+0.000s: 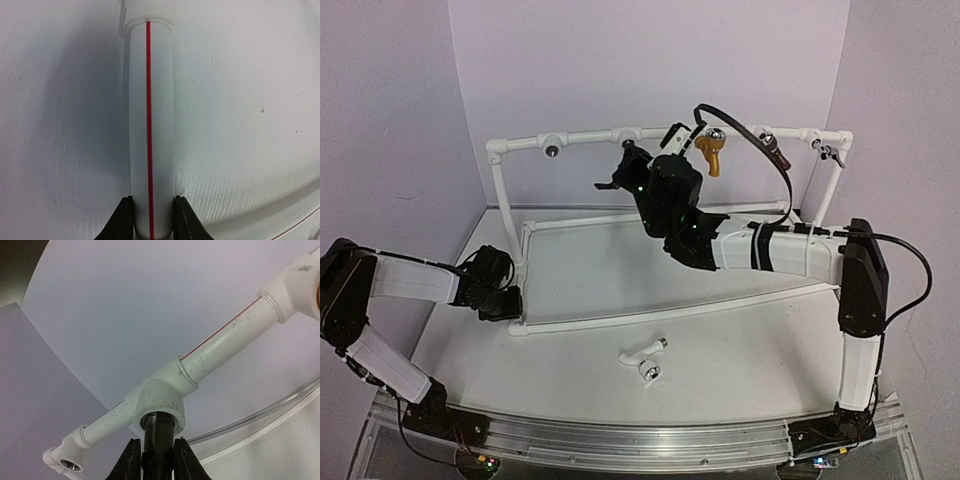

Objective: Install the water faucets
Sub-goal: Screw the water faucet onto the adaptor.

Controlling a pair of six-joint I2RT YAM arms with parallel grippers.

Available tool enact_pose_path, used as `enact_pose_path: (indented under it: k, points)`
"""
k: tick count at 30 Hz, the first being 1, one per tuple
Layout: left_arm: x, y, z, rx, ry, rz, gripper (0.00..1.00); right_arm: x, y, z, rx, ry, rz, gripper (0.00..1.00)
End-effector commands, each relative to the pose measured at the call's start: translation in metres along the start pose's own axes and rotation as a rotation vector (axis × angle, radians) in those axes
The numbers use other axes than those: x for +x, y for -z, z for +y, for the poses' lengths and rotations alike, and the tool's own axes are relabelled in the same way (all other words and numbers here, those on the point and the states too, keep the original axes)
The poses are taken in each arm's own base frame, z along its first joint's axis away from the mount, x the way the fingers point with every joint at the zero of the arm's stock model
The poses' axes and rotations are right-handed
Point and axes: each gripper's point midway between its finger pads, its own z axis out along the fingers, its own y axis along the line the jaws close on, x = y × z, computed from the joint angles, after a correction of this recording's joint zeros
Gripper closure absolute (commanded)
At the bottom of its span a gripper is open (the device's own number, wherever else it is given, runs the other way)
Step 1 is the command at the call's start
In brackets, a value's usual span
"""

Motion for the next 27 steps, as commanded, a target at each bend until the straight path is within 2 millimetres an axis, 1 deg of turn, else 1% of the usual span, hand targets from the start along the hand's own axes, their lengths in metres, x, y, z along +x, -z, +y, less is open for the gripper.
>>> enact_pose_path:
  k: [1, 3, 5, 6, 7, 8, 10, 12, 14, 15, 18, 21, 23, 25, 27]
  points:
    - [0.012, 0.005, -0.053, 0.236, -0.072, 0.048, 1.00, -0.026, -0.009, -0.023, -0.066, -0.486, -0.058, 1.00]
    - [0.012, 0.005, -0.053, 0.236, -0.073, 0.048, 1.00, -0.029, -0.011, -0.011, -0.115, -0.488, -0.041, 1.00]
    - [0.012, 0.004, -0.053, 0.236, -0.072, 0.047, 1.00, -0.029, -0.010, 0.002, -0.161, -0.433, -0.019, 1.00]
    - [0.012, 0.004, -0.054, 0.236, -0.073, 0.048, 1.00, -0.031, -0.009, 0.005, -0.174, -0.386, -0.016, 0.98]
    - [0.012, 0.004, -0.054, 0.236, -0.073, 0.049, 1.00, -0.031, -0.007, 0.006, -0.178, -0.331, -0.014, 0.92]
    - [0.012, 0.004, -0.053, 0.235, -0.072, 0.048, 1.00, -0.031, -0.004, 0.004, -0.171, -0.285, -0.012, 0.85]
    - [0.012, 0.004, -0.053, 0.235, -0.072, 0.047, 1.00, -0.032, 0.003, -0.002, -0.154, -0.205, -0.009, 0.66]
    - [0.012, 0.004, -0.053, 0.236, -0.072, 0.047, 1.00, -0.026, 0.009, -0.009, -0.141, -0.119, 0.024, 0.49]
    - [0.012, 0.004, -0.054, 0.236, -0.072, 0.048, 1.00, -0.027, 0.015, -0.010, -0.148, -0.046, 0.041, 0.33]
    - [0.012, 0.003, -0.054, 0.235, -0.074, 0.051, 1.00, -0.026, 0.018, -0.010, -0.152, -0.008, 0.053, 0.27]
    - [0.012, 0.002, -0.054, 0.234, -0.075, 0.057, 1.00, -0.023, 0.026, -0.011, -0.169, 0.096, 0.092, 0.13]
    - [0.012, 0.002, -0.054, 0.231, -0.075, 0.055, 1.00, -0.016, 0.039, -0.004, -0.228, 0.217, 0.154, 0.07]
    - [0.012, 0.002, -0.053, 0.230, -0.073, 0.055, 1.00, -0.012, 0.051, 0.000, -0.271, 0.312, 0.196, 0.06]
    - [0.013, 0.002, -0.053, 0.229, -0.071, 0.055, 1.00, -0.007, 0.062, 0.000, -0.295, 0.433, 0.230, 0.05]
    - [0.012, 0.002, -0.053, 0.228, -0.070, 0.055, 1.00, -0.002, 0.077, 0.003, -0.345, 0.588, 0.259, 0.05]
